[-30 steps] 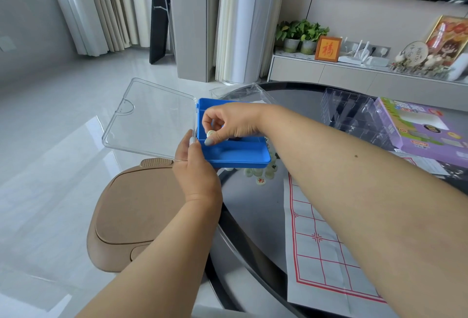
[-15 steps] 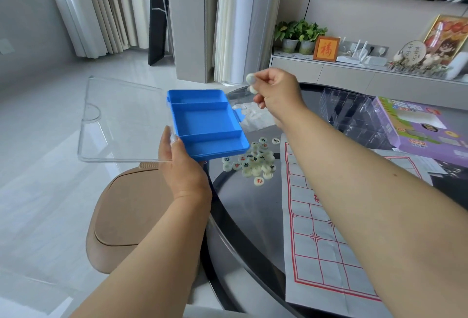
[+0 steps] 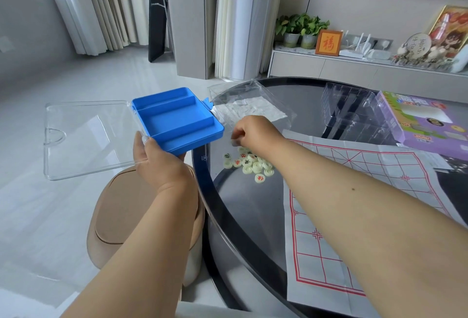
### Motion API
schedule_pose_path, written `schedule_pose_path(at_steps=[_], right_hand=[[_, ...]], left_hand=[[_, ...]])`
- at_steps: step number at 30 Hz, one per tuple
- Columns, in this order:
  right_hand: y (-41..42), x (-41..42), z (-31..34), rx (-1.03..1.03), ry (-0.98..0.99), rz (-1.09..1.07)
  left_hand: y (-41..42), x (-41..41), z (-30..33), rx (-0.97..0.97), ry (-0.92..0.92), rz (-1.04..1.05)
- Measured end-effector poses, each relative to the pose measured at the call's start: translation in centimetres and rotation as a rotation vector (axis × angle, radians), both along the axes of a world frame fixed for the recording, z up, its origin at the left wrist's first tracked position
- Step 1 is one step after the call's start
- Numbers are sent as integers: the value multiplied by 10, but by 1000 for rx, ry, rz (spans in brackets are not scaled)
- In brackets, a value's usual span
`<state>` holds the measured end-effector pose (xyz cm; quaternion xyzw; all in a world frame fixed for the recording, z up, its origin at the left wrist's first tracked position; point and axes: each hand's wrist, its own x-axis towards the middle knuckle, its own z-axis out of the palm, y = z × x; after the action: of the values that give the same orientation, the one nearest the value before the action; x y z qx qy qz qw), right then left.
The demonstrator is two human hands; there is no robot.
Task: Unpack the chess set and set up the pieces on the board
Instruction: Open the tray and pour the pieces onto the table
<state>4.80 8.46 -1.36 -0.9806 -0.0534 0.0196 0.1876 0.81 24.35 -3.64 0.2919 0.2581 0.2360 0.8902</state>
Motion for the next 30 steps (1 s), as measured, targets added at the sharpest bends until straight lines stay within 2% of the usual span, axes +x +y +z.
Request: schedule_pose_path(at_steps=[3,6,9,13,17,25,30], right_hand=[[3,3,-4,-99,-70,74],[5,2,-4,-192,-46,109],[3,1,-5,-142,2,118],[-3,-6,1,-94,-97,148],[-5,-12,-3,8,-94,104],[-5,-2,-10,-58,-44,148],[-9,-7,-8,-16,-88,176]], left_hand=[[0,1,-1,0,-3,-4],[0,1,-2,9,1,-5],[1,0,-2,13,7,-9],[1,0,-1,-4,9,-5],[1,-2,0,0,12,-8],[1,-4,0,14,11,-11],[-2,-3,1,-5,2,-19]])
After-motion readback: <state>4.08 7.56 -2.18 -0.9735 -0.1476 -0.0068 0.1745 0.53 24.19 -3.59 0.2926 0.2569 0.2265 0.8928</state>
